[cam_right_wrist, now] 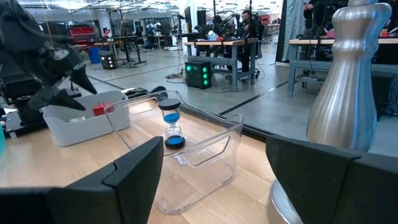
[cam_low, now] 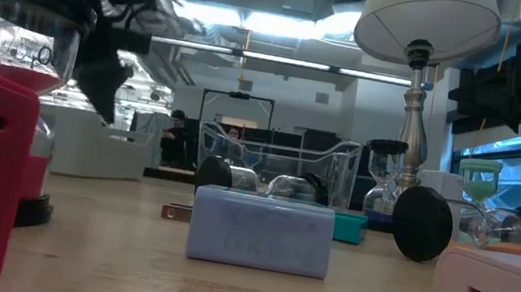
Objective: Pick & Place Office items
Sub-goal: Put the red hourglass into the transparent bin
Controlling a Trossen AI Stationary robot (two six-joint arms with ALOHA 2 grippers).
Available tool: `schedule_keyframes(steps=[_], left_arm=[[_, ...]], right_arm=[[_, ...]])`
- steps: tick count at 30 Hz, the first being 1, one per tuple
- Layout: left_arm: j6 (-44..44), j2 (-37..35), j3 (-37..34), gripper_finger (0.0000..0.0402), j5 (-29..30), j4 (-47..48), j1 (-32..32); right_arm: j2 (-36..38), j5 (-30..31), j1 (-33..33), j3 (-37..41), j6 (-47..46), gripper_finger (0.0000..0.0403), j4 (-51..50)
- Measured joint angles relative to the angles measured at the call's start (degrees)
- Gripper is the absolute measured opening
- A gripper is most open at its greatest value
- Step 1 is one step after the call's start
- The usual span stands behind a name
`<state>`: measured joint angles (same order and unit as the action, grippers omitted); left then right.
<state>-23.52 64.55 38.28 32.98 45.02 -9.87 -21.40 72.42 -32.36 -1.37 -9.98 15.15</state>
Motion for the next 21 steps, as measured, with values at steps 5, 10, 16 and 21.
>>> schedule_keyframes(steps=[5, 10, 16, 21], left_arm=[[1.3, 0.0, 5.5, 0.0308, -5.7, 1.0, 0.8], [1.8, 0.0, 6.4, 0.0308, -18.8, -10.8, 6.4], [4.9, 0.2, 5.9, 0.0308, -30.7, -29.0, 17.7], [10.2, 2.1, 5.9, 0.0308, -28.1, -41.5, 28.3]], right_arm=[[0.0, 0.0, 0.0, 0.0, 0.0, 0.0288, 0.0], [0.0, 0.0, 0.0, 0.0, 0.0, 0.0288, 0.0], [0.0, 0.0, 0.0, 0.0, 0.0, 0.0288, 0.0], [0.0, 0.0, 0.0, 0.0, 0.0, 0.0288, 0.0]])
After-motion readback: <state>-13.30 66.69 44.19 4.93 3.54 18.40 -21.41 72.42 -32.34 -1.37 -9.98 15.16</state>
